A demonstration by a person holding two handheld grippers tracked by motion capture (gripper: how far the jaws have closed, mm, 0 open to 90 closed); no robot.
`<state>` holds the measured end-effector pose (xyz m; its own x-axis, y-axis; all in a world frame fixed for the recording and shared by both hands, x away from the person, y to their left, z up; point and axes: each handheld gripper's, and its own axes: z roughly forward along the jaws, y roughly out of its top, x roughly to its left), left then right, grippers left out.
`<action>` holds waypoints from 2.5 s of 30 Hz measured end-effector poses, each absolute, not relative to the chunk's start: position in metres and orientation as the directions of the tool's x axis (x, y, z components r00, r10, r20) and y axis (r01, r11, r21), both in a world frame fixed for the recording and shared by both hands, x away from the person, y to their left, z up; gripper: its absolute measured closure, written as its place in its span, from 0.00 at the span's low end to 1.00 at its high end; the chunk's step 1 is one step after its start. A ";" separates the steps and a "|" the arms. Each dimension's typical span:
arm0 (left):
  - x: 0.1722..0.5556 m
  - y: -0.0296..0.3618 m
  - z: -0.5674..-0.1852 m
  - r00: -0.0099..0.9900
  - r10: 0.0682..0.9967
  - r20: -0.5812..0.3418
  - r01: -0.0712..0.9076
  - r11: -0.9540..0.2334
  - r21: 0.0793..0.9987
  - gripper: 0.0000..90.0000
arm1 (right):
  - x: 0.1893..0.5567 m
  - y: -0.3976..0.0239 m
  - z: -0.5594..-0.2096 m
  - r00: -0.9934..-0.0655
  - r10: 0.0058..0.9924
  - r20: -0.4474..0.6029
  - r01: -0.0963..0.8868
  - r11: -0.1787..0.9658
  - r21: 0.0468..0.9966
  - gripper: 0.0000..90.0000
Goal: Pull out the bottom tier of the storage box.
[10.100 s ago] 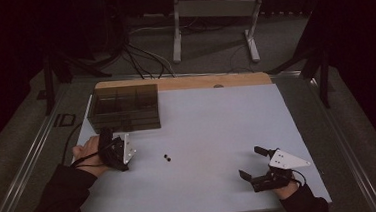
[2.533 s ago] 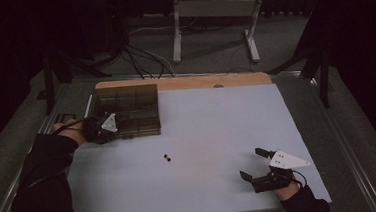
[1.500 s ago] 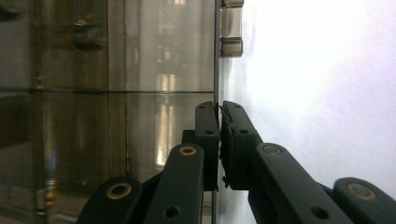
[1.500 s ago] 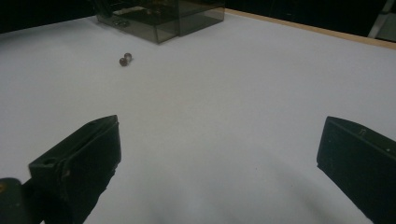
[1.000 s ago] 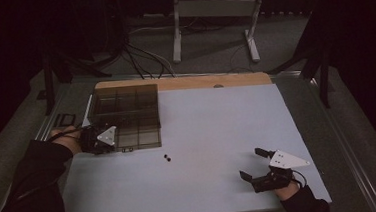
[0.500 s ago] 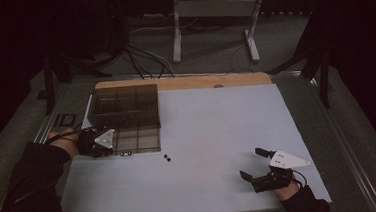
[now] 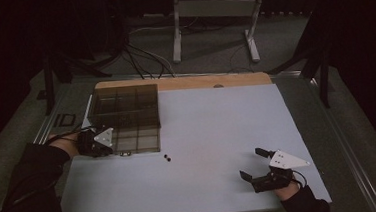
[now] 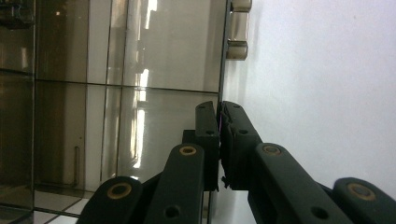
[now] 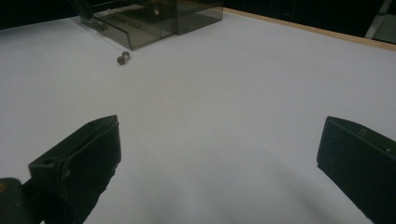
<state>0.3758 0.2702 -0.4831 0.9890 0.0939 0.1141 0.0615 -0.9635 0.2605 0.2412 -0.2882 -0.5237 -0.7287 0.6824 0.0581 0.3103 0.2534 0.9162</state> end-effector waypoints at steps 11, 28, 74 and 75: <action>0.377 0.269 -0.483 0.990 0.096 0.100 0.066 -0.961 0.268 0.98 | 0.242 -0.288 -0.524 -0.727 0.684 0.058 0.315 0.257 0.914 0.00; 0.382 0.269 -0.479 0.961 0.277 0.014 0.253 -0.895 0.366 0.73 | 0.242 -0.288 -0.524 -0.724 0.688 0.055 0.316 0.259 0.913 0.00; 0.388 0.225 -0.453 0.813 0.554 -0.183 0.495 -0.490 0.717 0.02 | 0.241 -0.288 -0.523 -0.723 0.689 0.051 0.313 0.261 0.913 0.00; 0.388 0.223 -0.452 0.808 0.562 -0.177 0.498 -0.490 0.715 0.02 | 0.241 -0.288 -0.523 -0.724 0.689 0.049 0.312 0.262 0.913 0.00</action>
